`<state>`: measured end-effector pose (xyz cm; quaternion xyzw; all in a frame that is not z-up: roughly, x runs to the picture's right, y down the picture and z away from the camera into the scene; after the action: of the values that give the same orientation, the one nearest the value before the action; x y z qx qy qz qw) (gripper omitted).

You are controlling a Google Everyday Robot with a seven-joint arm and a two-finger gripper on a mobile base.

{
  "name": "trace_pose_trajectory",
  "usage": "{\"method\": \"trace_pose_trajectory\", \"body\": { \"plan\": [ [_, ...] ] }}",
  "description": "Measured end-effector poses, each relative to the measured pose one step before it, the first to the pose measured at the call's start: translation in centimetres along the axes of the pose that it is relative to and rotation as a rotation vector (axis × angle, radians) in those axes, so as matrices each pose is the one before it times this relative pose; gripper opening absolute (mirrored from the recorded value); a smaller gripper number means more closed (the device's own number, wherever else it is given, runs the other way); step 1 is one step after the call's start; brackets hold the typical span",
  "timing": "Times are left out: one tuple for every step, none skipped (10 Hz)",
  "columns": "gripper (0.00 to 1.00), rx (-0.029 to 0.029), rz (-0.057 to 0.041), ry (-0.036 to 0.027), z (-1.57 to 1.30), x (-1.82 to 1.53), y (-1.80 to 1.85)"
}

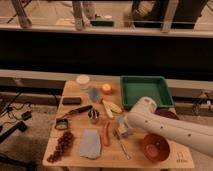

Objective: Place sponge in paper cup

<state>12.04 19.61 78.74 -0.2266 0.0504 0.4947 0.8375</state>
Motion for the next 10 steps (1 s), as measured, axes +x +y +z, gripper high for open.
{"method": "trace_pose_trajectory", "body": {
  "plan": [
    [0.13, -0.02055, 0.00400, -0.00454, -0.247, -0.334, 0.195],
    [0.13, -0.02850, 0.00375, -0.00676, -0.321, -0.647, 0.214],
    [0.13, -0.02734, 0.00785, -0.00730, -0.381, -0.627, 0.071],
    [0.13, -0.01845, 0.00537, -0.00708, -0.280, -0.477, 0.039],
    [0.13, -0.01518, -0.00096, -0.00954, -0.239, -0.789, 0.310],
    [0.13, -0.01669, -0.01210, -0.01791, -0.408, -1.521, 0.840],
    [0.13, -0.00684, -0.00872, -0.00938, -0.206, -0.865, 0.556],
    [0.13, -0.01128, -0.02230, -0.01200, -0.062, -1.320, 1.037],
    [0.13, -0.00782, -0.01682, -0.01120, -0.034, -1.023, 0.714],
    [0.13, -0.00487, -0.01421, -0.01142, -0.051, -0.971, 0.577]
  ]
}}
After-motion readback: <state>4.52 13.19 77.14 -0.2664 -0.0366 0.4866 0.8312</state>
